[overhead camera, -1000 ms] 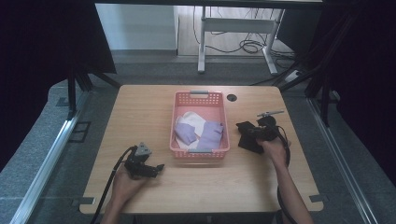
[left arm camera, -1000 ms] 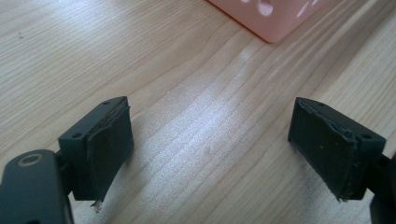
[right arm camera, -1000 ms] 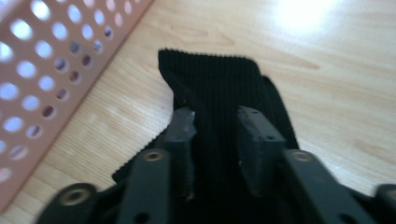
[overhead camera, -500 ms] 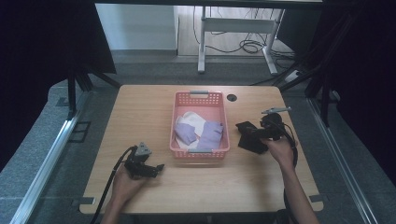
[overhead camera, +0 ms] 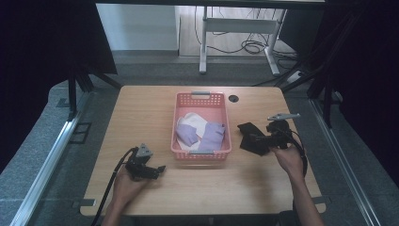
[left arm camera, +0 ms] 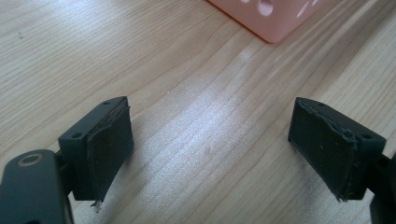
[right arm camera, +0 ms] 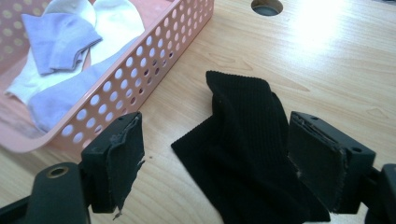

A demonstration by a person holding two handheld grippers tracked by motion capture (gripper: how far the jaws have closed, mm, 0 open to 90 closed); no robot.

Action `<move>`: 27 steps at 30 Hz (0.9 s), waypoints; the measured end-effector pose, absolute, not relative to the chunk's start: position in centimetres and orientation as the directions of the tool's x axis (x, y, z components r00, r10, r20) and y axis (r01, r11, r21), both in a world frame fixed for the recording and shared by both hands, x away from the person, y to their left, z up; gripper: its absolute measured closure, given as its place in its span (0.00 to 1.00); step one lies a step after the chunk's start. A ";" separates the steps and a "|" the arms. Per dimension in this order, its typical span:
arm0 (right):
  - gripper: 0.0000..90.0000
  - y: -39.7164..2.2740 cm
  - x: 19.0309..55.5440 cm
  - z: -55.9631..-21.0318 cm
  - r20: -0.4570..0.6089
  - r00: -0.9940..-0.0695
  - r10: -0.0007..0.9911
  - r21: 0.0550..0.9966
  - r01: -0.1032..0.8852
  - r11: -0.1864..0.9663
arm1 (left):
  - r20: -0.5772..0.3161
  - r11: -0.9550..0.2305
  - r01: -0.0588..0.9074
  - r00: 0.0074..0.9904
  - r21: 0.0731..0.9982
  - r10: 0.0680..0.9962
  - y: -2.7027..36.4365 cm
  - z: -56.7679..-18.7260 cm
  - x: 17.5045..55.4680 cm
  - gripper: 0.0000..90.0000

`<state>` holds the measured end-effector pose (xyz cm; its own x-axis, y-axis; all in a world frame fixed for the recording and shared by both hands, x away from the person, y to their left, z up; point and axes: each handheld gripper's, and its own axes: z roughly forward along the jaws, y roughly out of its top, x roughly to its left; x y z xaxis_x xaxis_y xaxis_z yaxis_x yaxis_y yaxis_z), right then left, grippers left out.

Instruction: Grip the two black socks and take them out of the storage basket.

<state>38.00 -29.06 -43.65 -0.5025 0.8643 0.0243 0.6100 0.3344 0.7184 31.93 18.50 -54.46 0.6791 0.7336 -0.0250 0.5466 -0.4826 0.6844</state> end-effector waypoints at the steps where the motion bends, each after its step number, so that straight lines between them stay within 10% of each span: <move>1: 0.21 -29.1 37.8 -43.7 0.028 -0.503 0.864 0.720 0.610 0.332 | -0.025 -0.482 0.546 0.679 0.685 0.733 18.5 -54.5 31.9 0.15; 27: 0.16 -30.5 34.6 -47.7 0.054 -0.499 0.865 0.706 0.632 0.320 | -0.027 -0.479 0.547 0.678 0.687 0.735 18.5 -54.5 31.9 0.15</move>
